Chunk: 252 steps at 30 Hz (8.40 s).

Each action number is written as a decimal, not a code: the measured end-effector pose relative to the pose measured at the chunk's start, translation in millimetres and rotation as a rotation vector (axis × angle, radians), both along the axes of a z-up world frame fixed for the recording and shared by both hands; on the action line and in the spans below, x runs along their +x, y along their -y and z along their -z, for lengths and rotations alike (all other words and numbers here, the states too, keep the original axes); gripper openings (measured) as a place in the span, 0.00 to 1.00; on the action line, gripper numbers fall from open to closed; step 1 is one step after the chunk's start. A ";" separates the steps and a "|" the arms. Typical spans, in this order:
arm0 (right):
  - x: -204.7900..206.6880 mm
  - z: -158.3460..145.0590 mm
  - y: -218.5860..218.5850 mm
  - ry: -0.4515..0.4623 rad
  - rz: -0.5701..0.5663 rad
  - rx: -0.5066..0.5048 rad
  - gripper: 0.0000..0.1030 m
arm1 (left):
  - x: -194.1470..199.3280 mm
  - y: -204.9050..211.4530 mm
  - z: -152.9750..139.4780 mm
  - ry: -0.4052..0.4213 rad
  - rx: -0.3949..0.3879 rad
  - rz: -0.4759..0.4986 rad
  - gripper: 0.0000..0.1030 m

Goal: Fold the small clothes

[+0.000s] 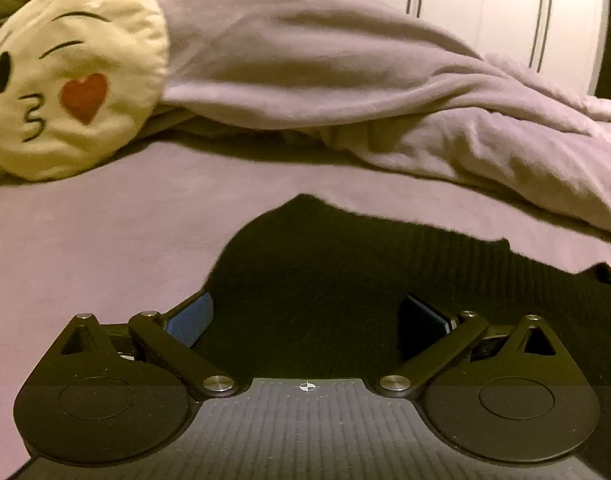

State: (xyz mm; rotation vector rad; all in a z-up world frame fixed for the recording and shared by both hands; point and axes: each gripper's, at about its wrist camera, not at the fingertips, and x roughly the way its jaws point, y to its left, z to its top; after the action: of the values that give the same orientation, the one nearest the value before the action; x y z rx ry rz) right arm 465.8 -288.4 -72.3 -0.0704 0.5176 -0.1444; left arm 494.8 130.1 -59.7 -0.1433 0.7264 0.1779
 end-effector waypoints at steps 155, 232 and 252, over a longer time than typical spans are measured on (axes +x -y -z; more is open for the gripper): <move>-9.5 -33.8 -32.5 -0.295 -0.278 0.759 0.56 | -85.5 91.0 -6.3 -0.127 -0.326 0.201 0.94; -55.6 -19.6 15.9 0.086 0.013 0.066 0.51 | -46.0 236.6 -0.4 -0.004 -0.157 0.324 1.00; 36.4 -8.2 44.6 -0.100 0.128 0.232 0.93 | 47.0 242.9 14.1 -0.114 -0.178 0.276 1.00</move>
State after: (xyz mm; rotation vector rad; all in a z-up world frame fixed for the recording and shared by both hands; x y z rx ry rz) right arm 502.2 -333.0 -64.1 0.1829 0.6355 -0.2062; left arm 541.8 -112.8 -73.7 -0.2018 0.8669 -0.1436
